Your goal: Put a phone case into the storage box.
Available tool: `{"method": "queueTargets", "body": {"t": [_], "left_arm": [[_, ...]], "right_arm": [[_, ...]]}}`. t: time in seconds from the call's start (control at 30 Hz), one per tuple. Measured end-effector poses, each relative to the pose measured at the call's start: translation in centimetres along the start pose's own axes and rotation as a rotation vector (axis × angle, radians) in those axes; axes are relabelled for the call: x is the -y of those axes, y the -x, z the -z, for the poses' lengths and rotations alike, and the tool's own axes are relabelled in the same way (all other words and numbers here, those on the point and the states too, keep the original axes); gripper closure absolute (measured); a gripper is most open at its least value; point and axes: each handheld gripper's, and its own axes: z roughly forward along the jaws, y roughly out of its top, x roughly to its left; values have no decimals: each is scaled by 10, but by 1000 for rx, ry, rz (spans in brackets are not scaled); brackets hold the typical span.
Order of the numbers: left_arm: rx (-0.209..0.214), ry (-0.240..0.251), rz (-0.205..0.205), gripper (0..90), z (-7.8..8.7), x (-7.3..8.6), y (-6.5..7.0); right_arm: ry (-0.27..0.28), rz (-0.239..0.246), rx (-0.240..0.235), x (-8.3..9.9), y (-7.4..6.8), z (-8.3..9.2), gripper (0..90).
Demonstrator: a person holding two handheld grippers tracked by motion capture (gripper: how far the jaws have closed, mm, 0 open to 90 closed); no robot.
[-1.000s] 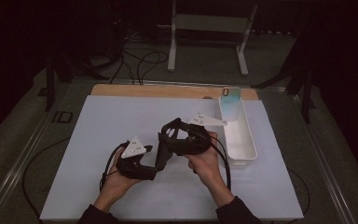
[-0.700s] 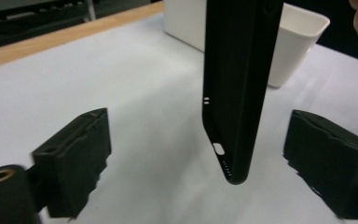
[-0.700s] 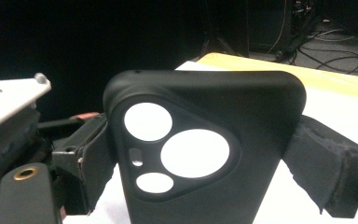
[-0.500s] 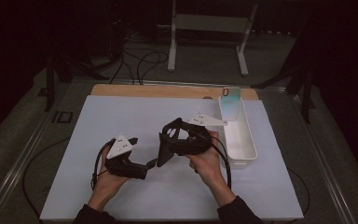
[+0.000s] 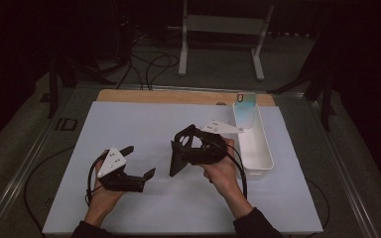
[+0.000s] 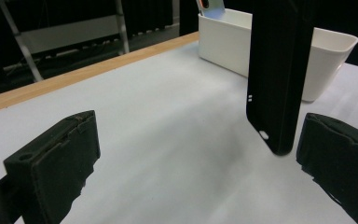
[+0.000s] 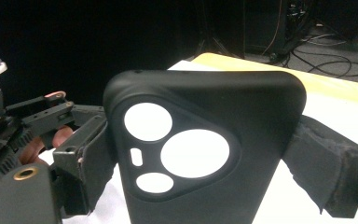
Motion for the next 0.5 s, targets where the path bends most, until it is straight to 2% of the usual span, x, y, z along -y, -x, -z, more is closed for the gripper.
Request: {"method": "queueTargets", "body": {"t": [0.13, 0.2, 0.27, 0.5], "left_arm": [[-21, -3, 8, 0, 5, 9, -4], [-27, -28, 20, 0, 8, 19, -8], [-37, -38, 12, 0, 10, 25, -10], [-59, -26, -2, 0, 20, 37, -11]], "right_arm": [[-1, 1, 2, 1, 1, 0, 144], [-4, 2, 3, 2, 1, -2, 144], [-5, 1, 0, 2, 1, -2, 144], [-5, 7, 0, 1, 0, -4, 144]]}}
